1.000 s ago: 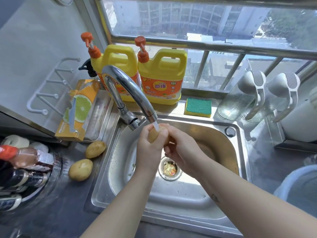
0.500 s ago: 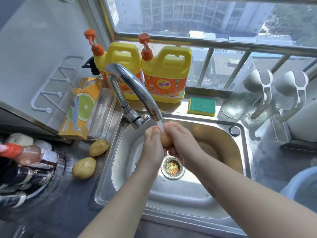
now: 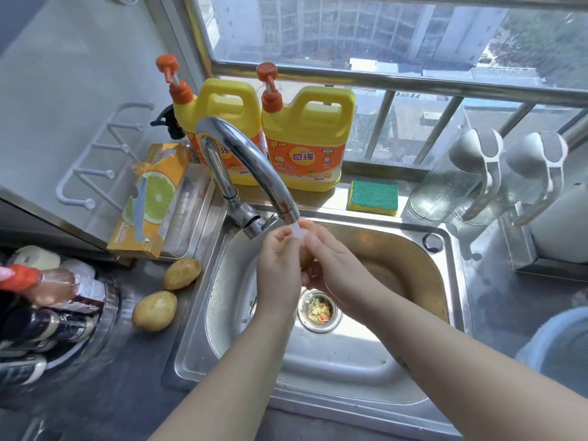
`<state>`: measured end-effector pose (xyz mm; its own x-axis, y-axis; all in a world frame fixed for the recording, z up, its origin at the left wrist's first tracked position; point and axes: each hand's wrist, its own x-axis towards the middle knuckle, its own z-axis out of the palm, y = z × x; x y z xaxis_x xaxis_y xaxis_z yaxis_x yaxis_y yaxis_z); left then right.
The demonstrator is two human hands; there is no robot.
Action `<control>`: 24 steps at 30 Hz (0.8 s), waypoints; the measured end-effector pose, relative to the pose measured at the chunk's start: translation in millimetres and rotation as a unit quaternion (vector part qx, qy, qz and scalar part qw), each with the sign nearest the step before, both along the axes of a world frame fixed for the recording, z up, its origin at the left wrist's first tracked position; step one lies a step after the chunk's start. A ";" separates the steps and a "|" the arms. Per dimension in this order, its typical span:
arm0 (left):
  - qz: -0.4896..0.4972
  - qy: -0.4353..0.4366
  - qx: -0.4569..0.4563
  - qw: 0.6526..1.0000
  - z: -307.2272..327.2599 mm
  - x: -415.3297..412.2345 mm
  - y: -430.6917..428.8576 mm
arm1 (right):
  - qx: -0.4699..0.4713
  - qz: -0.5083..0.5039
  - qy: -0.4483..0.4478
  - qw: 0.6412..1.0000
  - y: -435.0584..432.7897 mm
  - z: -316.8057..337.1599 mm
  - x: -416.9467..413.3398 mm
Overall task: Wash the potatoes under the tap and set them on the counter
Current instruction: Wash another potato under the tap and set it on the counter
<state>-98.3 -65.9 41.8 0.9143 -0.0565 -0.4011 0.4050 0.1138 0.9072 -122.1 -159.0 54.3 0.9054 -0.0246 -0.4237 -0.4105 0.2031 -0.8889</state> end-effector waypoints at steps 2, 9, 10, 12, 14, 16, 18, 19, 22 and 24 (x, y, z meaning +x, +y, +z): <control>0.015 0.031 -0.007 0.999 -0.6 4.1 1.9 | -0.045 0.041 -0.019 0.998 -3.0 0.4 -2.7; 0.018 0.111 -0.032 0.993 10.8 8.4 7.5 | -0.133 0.028 -0.047 0.990 -3.5 -11.5 -1.9; 0.013 0.109 -0.042 0.993 10.7 8.2 8.1 | -0.108 0.001 -0.039 0.993 -3.3 -12.8 -1.3; 0.001 0.102 -0.047 0.994 7.4 6.0 8.4 | -0.052 -0.055 -0.016 0.997 -1.2 -12.1 -0.5; -0.015 0.090 -0.047 0.995 2.1 0.0 7.0 | -0.024 -0.109 0.008 0.994 2.6 -10.4 0.6; -0.039 0.076 -0.050 0.995 -6.1 -7.1 6.7 | -0.009 -0.149 0.030 0.988 4.5 -9.1 1.2; -0.072 0.055 -0.046 0.995 -11.4 -12.6 8.0 | -0.004 -0.150 0.039 0.988 3.2 -7.6 0.1; -0.089 0.043 -0.035 0.994 -13.3 -13.9 8.5 | 0.003 -0.147 0.043 0.988 2.2 -6.7 -0.8; -0.093 0.027 -0.019 0.995 -10.9 -14.8 5.5 | 0.031 -0.145 0.061 0.987 1.6 -3.0 -5.2; -0.048 0.056 -0.029 0.997 -6.9 -13.5 1.4 | 0.032 -0.129 0.065 0.989 3.0 -3.1 -8.5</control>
<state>-111.7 -64.5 34.8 0.8531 -0.1678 -0.4940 0.5151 0.1204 0.8486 -130.7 -156.0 51.2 0.8105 -0.2168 -0.5441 -0.4473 0.3706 -0.8140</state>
